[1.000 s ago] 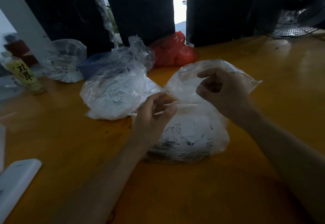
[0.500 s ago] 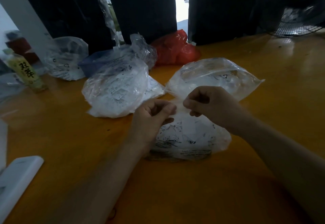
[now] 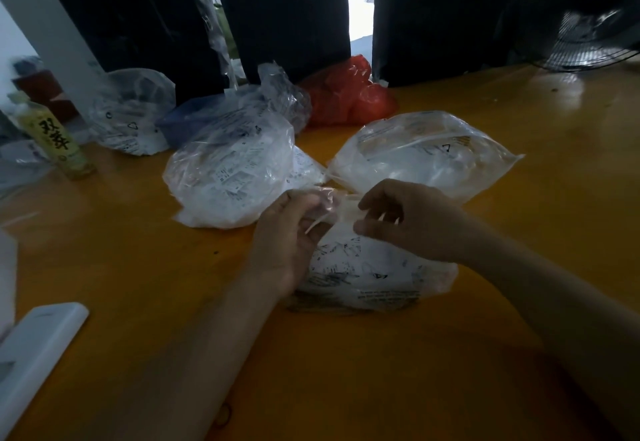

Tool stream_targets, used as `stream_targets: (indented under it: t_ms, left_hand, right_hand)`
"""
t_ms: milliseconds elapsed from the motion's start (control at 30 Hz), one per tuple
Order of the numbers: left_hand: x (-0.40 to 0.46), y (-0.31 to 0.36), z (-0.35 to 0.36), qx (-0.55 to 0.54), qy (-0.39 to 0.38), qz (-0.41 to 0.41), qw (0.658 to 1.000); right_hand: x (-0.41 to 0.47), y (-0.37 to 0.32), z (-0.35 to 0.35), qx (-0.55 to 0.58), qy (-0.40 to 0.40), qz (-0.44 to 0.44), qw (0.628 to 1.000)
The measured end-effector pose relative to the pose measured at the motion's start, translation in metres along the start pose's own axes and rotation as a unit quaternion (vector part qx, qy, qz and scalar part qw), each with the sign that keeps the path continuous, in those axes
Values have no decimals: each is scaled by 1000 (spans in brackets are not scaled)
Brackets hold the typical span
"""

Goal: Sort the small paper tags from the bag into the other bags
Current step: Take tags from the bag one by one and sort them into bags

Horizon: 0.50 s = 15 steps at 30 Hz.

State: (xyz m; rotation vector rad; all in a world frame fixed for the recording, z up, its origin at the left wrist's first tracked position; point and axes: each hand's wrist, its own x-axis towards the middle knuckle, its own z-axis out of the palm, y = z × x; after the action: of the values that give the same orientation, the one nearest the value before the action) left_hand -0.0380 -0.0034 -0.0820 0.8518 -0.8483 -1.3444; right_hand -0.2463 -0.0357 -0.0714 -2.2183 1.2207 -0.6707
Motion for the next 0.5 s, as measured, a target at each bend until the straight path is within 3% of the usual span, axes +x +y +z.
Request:
stream_targets:
  t_ms: [100,200,333,433,500]
  left_hand:
    - [0,3,-6,-26,-5,-13,1000]
    - [-1,2,-6,21,-3,-26,999]
    - [-3,0,-2,54,12,-45,997]
    - [-4,-2,-3,97,19,-43,994]
    - [-4,-5,-3,102,12,-43,994]
  right_hand:
    - [-1,3,-2,-132,-97,-17,986]
    - [-1,5,-2,-153,-81,-18,985]
    - [1,5,-9,38,53,69,995]
    - [0,3,-14,200,136,97,965]
    - [-1,0,-17,253,150,94,951]
